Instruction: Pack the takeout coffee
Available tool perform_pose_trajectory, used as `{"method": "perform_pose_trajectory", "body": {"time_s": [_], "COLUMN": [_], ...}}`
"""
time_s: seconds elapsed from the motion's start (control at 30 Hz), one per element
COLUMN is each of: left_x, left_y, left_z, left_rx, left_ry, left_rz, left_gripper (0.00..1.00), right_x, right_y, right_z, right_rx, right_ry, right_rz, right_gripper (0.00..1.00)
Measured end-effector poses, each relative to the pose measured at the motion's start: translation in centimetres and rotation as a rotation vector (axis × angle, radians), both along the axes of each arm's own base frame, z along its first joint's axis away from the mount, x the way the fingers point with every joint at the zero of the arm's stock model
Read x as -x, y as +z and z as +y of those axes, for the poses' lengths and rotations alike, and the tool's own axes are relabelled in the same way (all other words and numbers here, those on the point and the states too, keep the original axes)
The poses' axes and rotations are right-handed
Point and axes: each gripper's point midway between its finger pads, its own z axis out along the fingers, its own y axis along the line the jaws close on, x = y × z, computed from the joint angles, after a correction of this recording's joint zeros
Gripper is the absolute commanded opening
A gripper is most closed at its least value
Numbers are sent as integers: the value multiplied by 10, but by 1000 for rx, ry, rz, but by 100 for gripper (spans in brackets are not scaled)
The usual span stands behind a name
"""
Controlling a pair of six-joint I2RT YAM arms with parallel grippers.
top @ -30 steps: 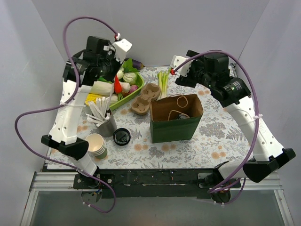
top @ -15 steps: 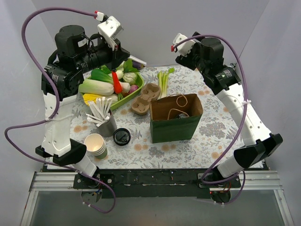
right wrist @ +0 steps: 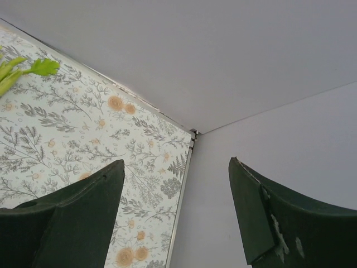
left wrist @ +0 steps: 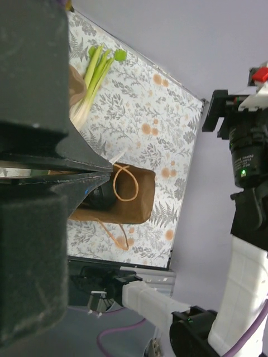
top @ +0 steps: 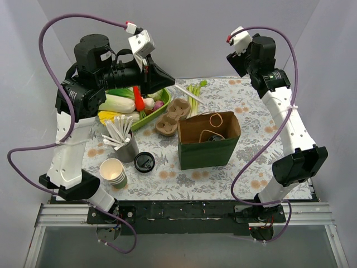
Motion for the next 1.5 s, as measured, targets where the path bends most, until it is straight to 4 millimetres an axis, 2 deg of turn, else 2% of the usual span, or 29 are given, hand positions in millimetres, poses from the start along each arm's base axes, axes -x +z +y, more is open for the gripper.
{"method": "perform_pose_trajectory", "body": {"time_s": [0.2,0.43,0.47,0.53,0.57,0.6,0.7,0.73,0.83,0.93,1.03,1.13,1.27,1.4,1.5], "left_x": [27,62,64,65,64,62,49,44,24,-1,-31,-61,-96,-127,-150], "left_y": [-9,-39,-44,-54,-59,-62,-70,-72,-79,-80,-73,-58,-41,-44,-61], "left_z": [-5,-10,-11,-15,-17,-18,-24,-25,-28,-29,-25,-16,1,14,17], "left_rx": [-28,-105,-118,-144,-155,-165,-190,-196,-215,-226,-216,-184,-133,-119,-125], "left_ry": [-58,-108,-113,-115,-111,-104,-56,-38,33,133,267,419,588,692,733], "left_rz": [3,12,11,20,22,25,31,32,33,10,-39,-105,-159,-157,-120], "left_gripper": [0,0,4,27,34,52,74,78,91,98,98,98,98,98,98], "right_x": [1,3,3,3,3,4,7,9,15,21,26,31,35,46,57], "right_y": [-4,-9,-9,-9,-9,-10,-17,-20,-27,-30,-36,-38,-17,4,21], "right_z": [3,7,7,8,9,10,13,13,14,15,13,5,-3,-7,-8], "right_rx": [-53,-76,-79,-84,-87,-89,-88,-91,-93,-121,-184,-223,-278,-324,-361], "right_ry": [4,15,18,21,24,31,49,50,55,48,-5,-78,-148,-159,-149], "right_rz": [17,36,36,38,40,44,77,89,132,162,193,210,169,120,78], "right_gripper": [82,82,82,83,83,84,93,97,97,98,98,98,98,98,98]}}
